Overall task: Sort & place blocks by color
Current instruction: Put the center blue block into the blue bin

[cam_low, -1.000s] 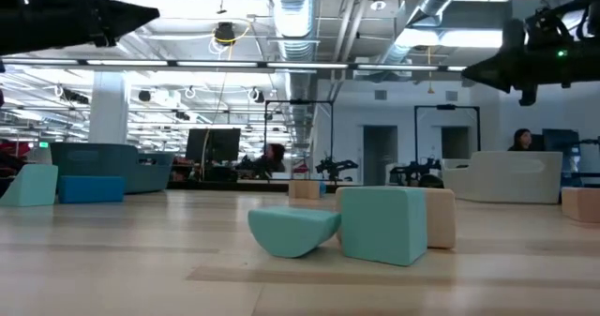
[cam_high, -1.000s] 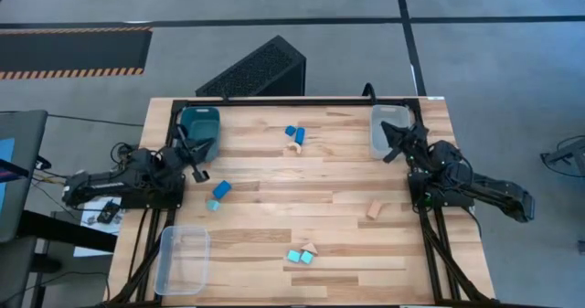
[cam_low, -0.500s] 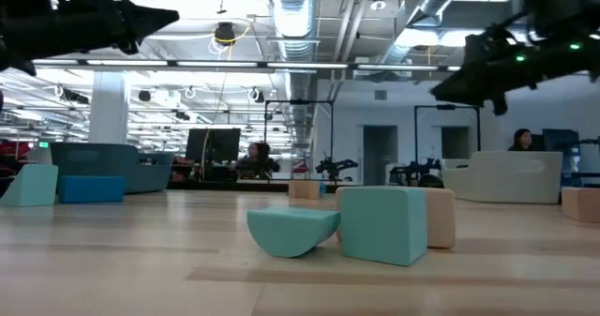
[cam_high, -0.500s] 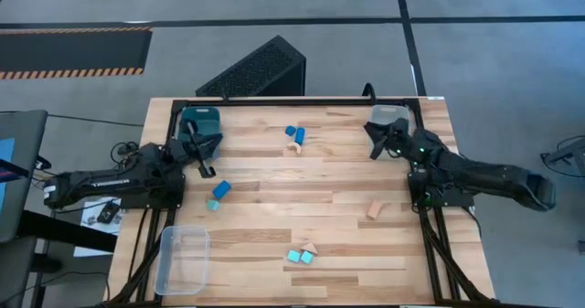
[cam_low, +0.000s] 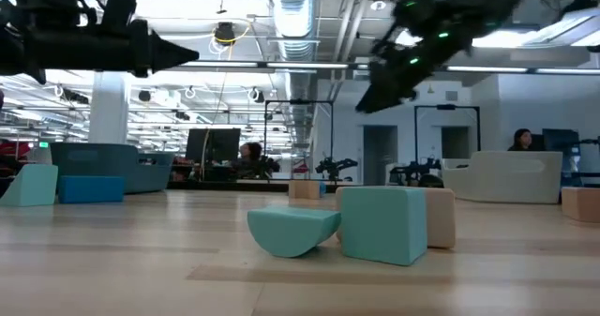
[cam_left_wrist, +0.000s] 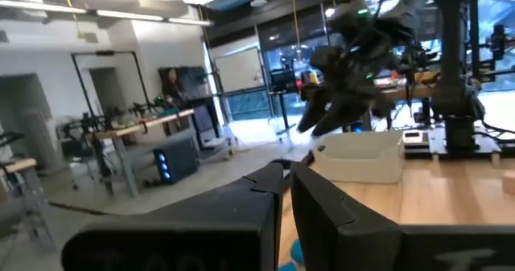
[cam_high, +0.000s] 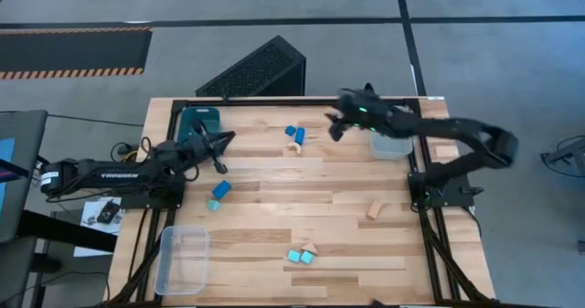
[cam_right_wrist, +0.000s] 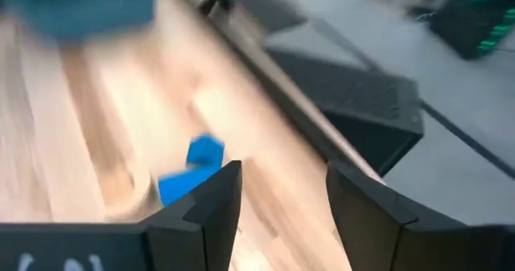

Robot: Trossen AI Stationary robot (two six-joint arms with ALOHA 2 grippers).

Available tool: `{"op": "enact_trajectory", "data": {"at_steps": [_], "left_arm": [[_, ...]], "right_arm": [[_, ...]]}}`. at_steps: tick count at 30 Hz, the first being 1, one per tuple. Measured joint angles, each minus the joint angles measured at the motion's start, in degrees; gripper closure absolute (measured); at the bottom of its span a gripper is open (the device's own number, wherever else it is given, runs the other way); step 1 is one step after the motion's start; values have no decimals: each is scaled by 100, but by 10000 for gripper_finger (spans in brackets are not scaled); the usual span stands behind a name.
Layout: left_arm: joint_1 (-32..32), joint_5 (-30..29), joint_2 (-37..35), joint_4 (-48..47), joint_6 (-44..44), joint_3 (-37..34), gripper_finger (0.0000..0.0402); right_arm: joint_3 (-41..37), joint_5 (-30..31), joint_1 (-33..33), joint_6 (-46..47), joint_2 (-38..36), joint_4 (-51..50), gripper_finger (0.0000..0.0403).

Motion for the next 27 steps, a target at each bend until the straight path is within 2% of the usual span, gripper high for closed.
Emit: {"op": "enact_trajectory", "data": {"at_steps": [6, 9, 12, 16, 21, 27], "left_arm": [[-1, 15, 56, -388, -264, 9, 382], [-4, -10, 56, -406, -372, 10, 382], [-7, -19, 58, -408, -416, 10, 382], [-7, -332, 56, -440, -435, 18, 382], [-7, -522, 58, -838, -687, 21, 380], [-7, -838, 63, -1184, -1146, 21, 347]], "right_arm": [[1845, -329, 94, -1702, 1716, -1614, 204], [2575, -384, 128, -2217, 2372, -2356, 204], [3087, -422, 172, -2498, 2835, -2665, 202], [3345, -430, 216, -2887, 3166, -2725, 203], [3403, -446, 279, -3121, 3238, -2295, 207], [3409, -429, 219, -1973, 3058, -1844, 208]]}}
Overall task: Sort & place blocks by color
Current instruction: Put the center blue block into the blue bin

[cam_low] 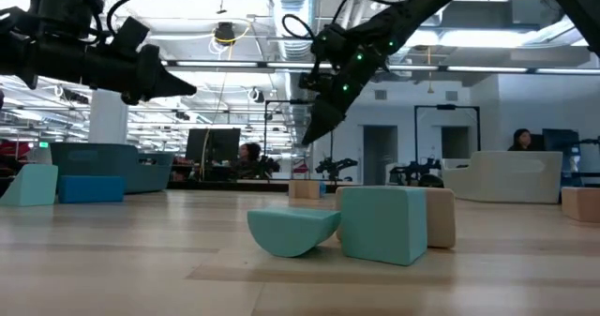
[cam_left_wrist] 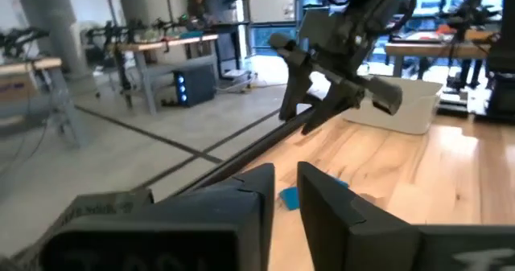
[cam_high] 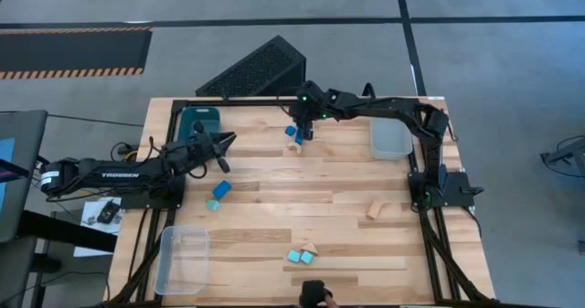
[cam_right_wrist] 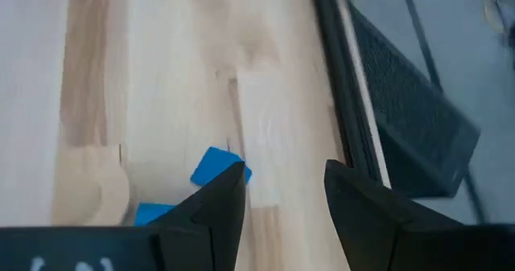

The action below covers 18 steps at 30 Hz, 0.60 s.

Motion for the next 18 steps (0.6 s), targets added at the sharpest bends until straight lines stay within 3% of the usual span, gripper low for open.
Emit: {"op": "enact_trajectory", "data": {"at_steps": [4, 8, 13, 18], "left_arm": [[2, -63, 2, 42, -261, 4, 302], [50, -66, 325, 45, -323, 275, 260], [159, 351, 1549, 46, -68, 1108, 230], [352, 914, 3081, 33, 340, 2184, 223]], "right_arm": [[-52, -14, -45, 945, -184, -322, 206], [-590, -135, -30, 1470, -582, -233, 205], [-1876, -133, -18, 2182, -1439, 596, 209], [-3294, -103, -12, 3074, -2533, 2192, 211]]}}
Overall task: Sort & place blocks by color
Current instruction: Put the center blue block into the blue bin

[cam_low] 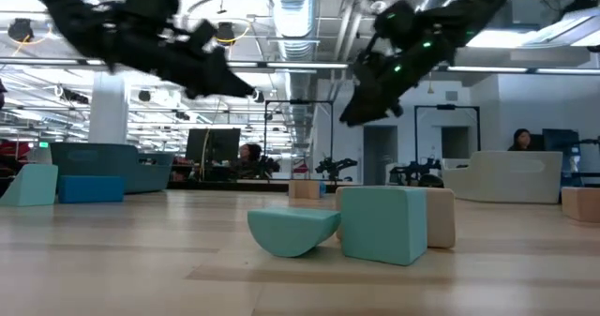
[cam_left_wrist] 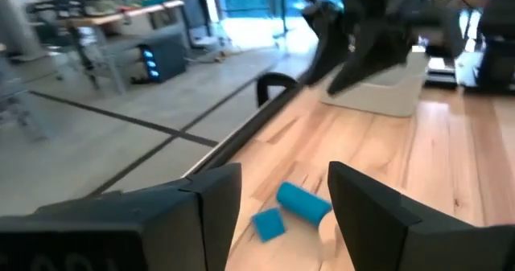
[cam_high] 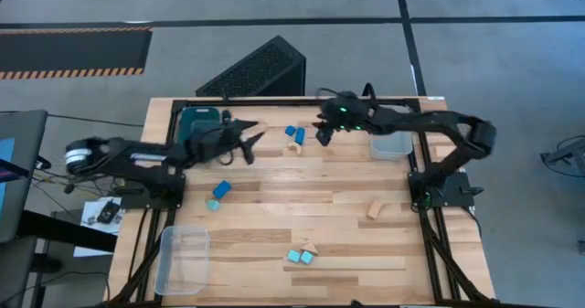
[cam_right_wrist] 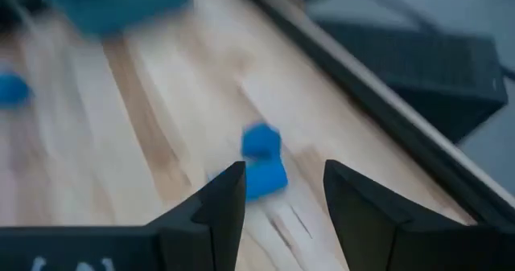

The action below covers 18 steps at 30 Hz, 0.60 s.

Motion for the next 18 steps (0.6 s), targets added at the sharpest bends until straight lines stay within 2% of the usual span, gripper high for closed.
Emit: {"op": "enact_trajectory", "data": {"at_steps": [4, 7, 10, 14, 18], "left_arm": [[275, 763, 1016, -35, -12, 958, 223], [486, 1268, 1711, -647, -353, 1784, 223], [558, 1310, 2423, -1601, -322, 2599, 223], [573, 1294, 3281, -2935, 468, 3626, 223], [632, 1184, 3922, -4029, 114, 4527, 223]], "right_arm": [[-680, 168, 4, 360, -642, 1211, 208], [-743, 596, -44, 495, -953, 1453, 209], [-741, 772, -75, 471, -1188, 1451, 209], [-738, 758, -123, 433, -1397, 1272, 207], [-736, 790, -129, 317, -1457, 616, 204]]}}
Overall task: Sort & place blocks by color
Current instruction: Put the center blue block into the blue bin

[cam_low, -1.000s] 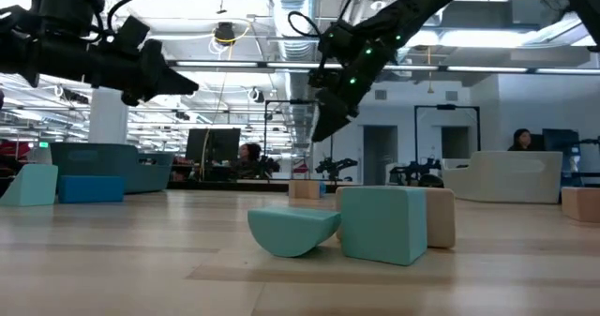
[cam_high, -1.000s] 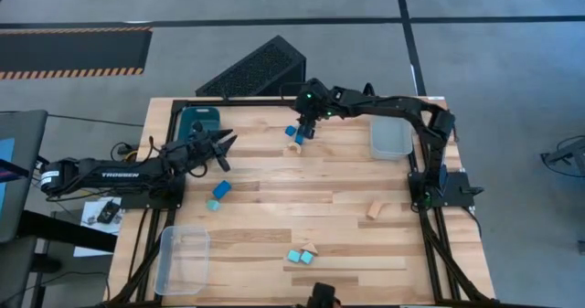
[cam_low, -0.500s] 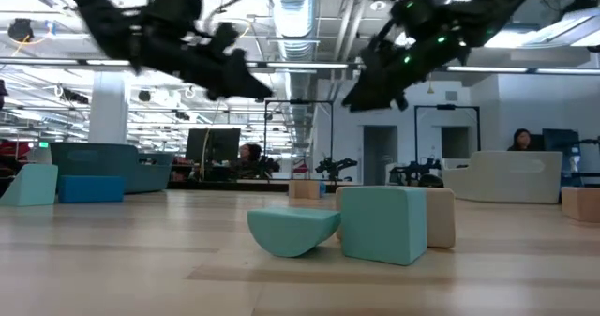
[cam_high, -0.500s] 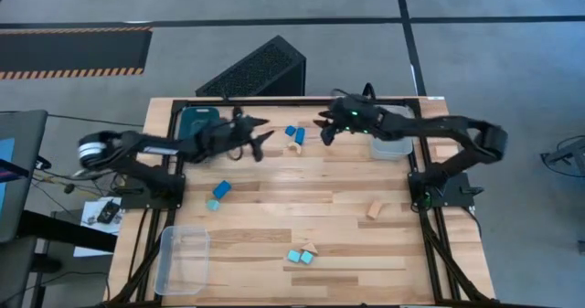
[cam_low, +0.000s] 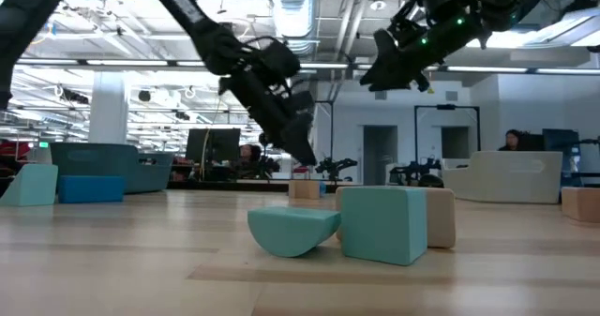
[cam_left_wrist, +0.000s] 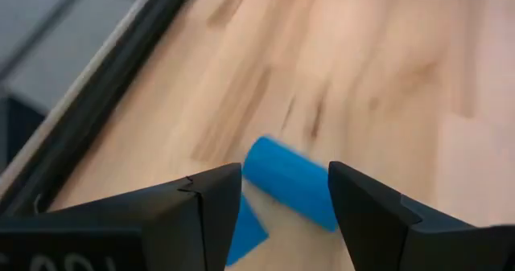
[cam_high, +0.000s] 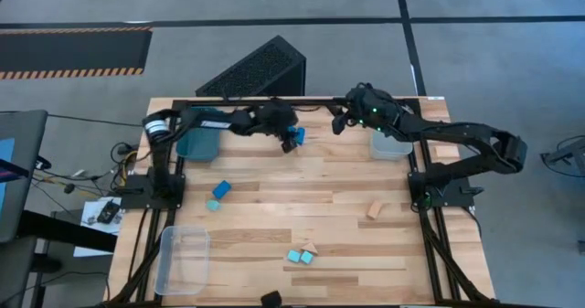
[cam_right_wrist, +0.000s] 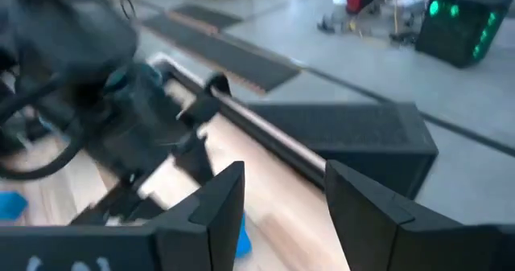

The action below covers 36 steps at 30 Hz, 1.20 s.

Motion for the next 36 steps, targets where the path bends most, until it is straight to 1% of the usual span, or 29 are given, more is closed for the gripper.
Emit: {"op": "enact_trajectory", "data": {"at_steps": [4, 6, 7, 9, 11, 15, 19, 23, 26, 30, 32, 36], "left_arm": [[32, -407, 432, -676, -374, 565, 223], [26, -428, 610, -842, -506, 740, 222], [26, -439, 663, -939, -557, 775, 220], [26, -653, 708, -1043, -624, 819, 214], [58, -710, 703, -1007, -670, 821, 206], [149, -623, 698, -1065, -737, 821, 193], [258, -597, 698, -1307, -852, 819, 194], [310, -384, 702, -1422, -862, 819, 204], [298, -344, 831, -1433, -797, 815, 211], [238, -712, 929, -1376, -588, 889, 224], [234, -708, 931, -1357, -541, 884, 238], [262, -568, 896, -1393, -389, 880, 282]], "right_arm": [[0, -1, -12, -32, 0, -415, 205], [0, 1, -39, -89, 42, -442, 205], [0, 1, -42, -109, 48, -481, 206], [-4, 51, -60, -175, 48, -492, 205], [-4, 83, -81, -216, 46, -495, 204], [-4, 92, -82, -221, 46, -538, 203], [-4, 97, -81, -220, 46, -552, 205], [-4, 100, -81, -216, 46, -522, 206], [-4, 100, -81, -214, 46, -521, 205], [-4, 100, -62, -207, 46, -520, 204], [-4, 100, -39, -175, 46, -526, 205], [-4, 100, -31, -197, 46, -542, 209]]}}
